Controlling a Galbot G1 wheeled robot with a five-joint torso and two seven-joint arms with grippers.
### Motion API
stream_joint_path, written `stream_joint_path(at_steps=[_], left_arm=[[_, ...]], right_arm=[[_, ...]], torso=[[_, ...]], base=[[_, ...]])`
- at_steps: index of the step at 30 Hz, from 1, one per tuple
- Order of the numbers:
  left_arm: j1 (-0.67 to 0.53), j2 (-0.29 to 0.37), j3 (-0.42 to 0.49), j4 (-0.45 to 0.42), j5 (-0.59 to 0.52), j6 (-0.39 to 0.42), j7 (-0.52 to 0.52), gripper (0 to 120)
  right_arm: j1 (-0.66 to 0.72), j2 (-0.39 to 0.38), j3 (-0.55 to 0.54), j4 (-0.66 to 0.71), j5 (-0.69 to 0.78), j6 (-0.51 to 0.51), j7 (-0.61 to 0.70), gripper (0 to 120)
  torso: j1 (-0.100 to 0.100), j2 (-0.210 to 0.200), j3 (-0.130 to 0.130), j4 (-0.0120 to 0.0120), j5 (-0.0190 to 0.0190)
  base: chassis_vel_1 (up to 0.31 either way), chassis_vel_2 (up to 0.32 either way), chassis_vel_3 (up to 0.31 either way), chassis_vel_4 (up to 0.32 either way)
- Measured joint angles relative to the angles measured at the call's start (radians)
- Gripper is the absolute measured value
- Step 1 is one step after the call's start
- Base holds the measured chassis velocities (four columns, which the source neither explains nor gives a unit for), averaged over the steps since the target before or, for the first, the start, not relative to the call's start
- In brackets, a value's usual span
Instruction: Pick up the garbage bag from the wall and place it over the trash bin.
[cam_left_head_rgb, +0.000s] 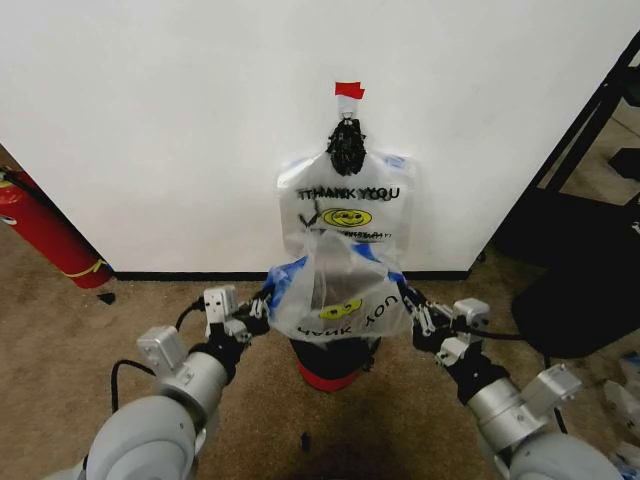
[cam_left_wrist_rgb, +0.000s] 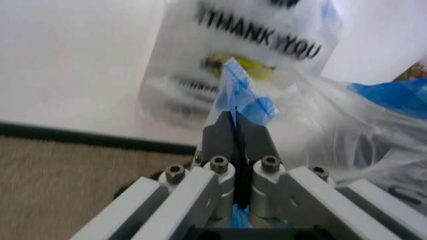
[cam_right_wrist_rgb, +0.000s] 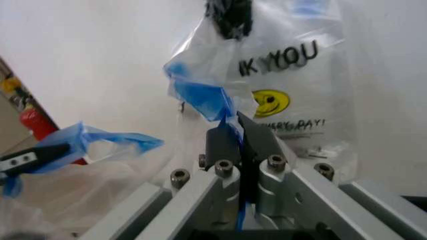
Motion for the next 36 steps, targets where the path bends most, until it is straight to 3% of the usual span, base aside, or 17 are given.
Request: stream_joint_path(at_steps=[8, 12, 18, 36], left_arm=[[-0.02, -0.009, 0.001, 0.0, 0.036, -0.025, 0.046, 0], [-0.011, -0.035, 0.024, 0.0, 0.091, -0.049, 0.066, 0], [-0.017, -0.06, 0.048, 0.005, 0.071, -0.051, 0.064, 0], [-0.014, -0.183, 0.149, 0.191, 0.116, -0.085, 0.047, 0]], right_arm=[[0.041, -0.003, 0.014, -0.001, 0.047, -0.002, 0.01, 0], [0.084, 0.061, -0.051, -0.025, 0.035, 0.031, -0.029, 0], [0.105, 0.132, -0.12, -0.1, 0.021, 0.033, -0.039, 0], [0.085, 0.192, -0.147, -0.332, -0.08, 0.101, -0.033, 0]], torso=[[0.0, 0.0, 0.0, 0.0, 0.0], [0.0, 0.0, 0.0, 0.0003, -0.0002], [0.0, 0.0, 0.0, 0.0001, 0.0001], [0.0, 0.0, 0.0, 0.0001, 0.0001]], base=[[0.0, 0.0, 0.0, 0.0], [0.0, 0.0, 0.0, 0.0], [0.0, 0.0, 0.0, 0.0], [0.0, 0.0, 0.0, 0.0]])
